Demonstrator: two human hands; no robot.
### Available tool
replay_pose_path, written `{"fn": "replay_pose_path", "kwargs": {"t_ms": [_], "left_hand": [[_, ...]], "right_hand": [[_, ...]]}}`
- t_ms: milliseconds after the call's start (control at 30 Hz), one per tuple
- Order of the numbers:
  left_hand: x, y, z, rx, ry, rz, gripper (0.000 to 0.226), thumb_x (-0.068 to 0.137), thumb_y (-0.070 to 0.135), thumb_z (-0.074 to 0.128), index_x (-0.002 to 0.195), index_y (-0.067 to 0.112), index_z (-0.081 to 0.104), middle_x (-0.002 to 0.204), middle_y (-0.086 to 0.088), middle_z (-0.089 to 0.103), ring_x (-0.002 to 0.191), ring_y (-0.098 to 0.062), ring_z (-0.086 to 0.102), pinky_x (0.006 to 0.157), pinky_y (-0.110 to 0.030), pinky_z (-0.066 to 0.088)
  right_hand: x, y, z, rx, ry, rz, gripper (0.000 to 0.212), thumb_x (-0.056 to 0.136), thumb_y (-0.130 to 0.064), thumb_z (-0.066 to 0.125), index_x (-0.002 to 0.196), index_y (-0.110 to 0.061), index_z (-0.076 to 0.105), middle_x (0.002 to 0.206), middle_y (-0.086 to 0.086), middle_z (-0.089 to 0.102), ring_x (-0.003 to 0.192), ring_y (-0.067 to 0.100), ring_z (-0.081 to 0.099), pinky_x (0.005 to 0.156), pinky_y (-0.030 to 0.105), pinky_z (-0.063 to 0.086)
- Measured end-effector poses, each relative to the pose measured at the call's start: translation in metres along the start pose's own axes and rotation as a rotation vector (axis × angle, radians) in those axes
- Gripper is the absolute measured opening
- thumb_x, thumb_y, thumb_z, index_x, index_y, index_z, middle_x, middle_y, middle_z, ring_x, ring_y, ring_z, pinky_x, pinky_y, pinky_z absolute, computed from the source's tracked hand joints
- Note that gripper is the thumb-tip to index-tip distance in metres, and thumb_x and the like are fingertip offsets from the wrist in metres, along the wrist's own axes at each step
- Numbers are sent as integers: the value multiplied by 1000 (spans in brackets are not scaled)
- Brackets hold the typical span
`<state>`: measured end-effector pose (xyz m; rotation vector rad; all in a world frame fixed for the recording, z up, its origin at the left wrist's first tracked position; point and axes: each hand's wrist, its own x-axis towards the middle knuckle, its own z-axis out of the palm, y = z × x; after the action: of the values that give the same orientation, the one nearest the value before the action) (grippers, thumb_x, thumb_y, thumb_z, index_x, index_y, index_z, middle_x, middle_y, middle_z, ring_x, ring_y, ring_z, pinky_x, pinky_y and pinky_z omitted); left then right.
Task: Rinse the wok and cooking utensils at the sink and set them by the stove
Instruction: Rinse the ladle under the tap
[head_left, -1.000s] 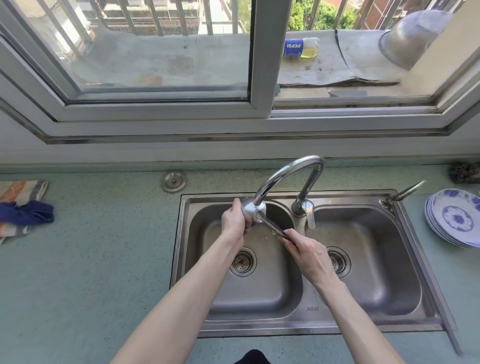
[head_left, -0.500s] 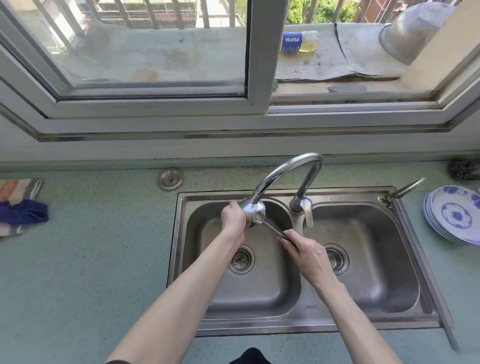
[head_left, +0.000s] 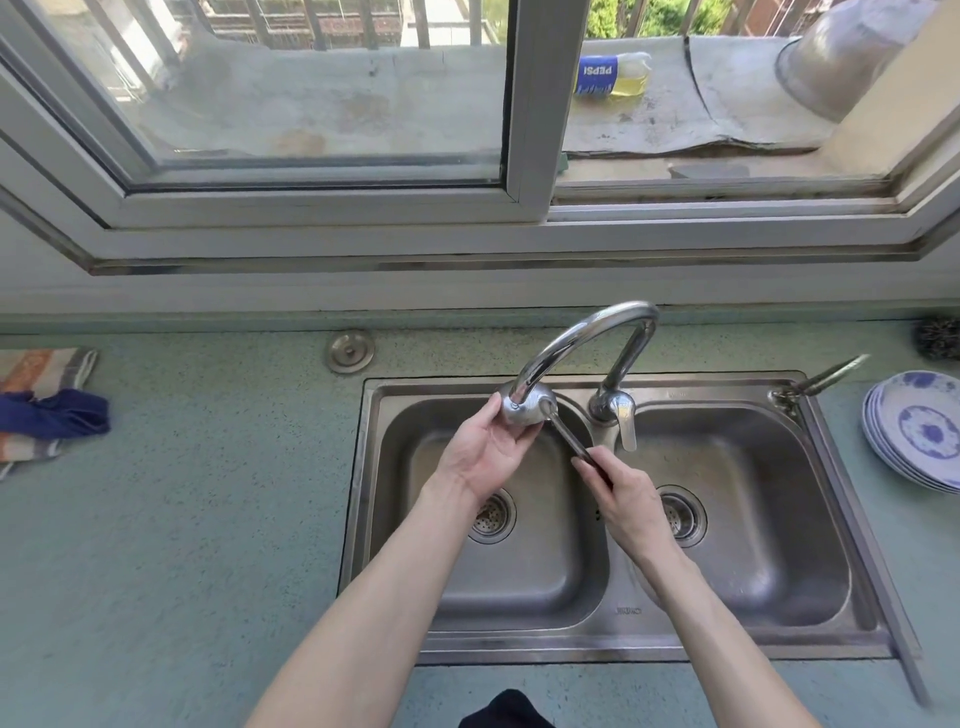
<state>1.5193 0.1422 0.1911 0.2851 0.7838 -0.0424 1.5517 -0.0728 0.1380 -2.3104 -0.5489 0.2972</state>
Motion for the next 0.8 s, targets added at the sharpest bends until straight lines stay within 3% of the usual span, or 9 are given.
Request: {"fn": "replay_pose_path", "kwargs": {"t_ms": [133,200,367,467,567,667,800], "left_hand": [[-2,-2,0,77,-33,76,18,103,14,56,103,4,71,103,-14,78,99,-24,74,106,-38,51],[-2,-8,0,100,-59,101,13,98,6,58,100,5,71,105,-12,77,99,-21,74,104,-37,52],[0,-16,-1,55,-8,215,20,100,2,60,120,3,64,122,-18,72,108,-24,73,92,-35,61],[3,-19,-3,99,82,301,23,95,-4,65,116,2,59,112,-18,76,96,-24,76,82,-35,64],[4,-22,-2,120,139,351,22,93,5,72,113,2,62,107,-20,76,90,-26,77,84,-39,64],[6,-19,0,72,151,353,29,93,18,76,115,2,65,114,-25,73,99,-32,73,89,-43,62],[10,-9,1,-3,218,331,37,95,38,72,113,6,67,106,-17,77,96,-26,77,89,-38,61]], "right_hand": [[4,-8,2,-12,-2,-4,21,104,-43,58,93,-26,52,64,-6,54,61,27,49,59,40,43],[6,-17,4,-39,-11,6,23,103,-45,58,95,-24,54,68,-1,61,67,32,55,59,36,40],[9,-33,12,-83,-42,29,24,104,-48,56,99,-24,57,76,6,68,77,37,62,62,37,45],[9,-41,14,-114,-66,27,23,104,-48,55,101,-26,57,78,4,69,77,35,63,64,39,48],[8,-48,15,-130,-53,35,23,103,-48,56,100,-26,58,75,2,68,76,34,63,65,38,49],[5,-45,11,-118,-40,66,26,101,-49,61,97,-24,60,70,-3,65,77,33,66,63,36,43],[-5,-26,-2,-168,-61,85,35,98,-58,61,99,-23,61,70,-11,61,79,34,67,64,34,39]]}}
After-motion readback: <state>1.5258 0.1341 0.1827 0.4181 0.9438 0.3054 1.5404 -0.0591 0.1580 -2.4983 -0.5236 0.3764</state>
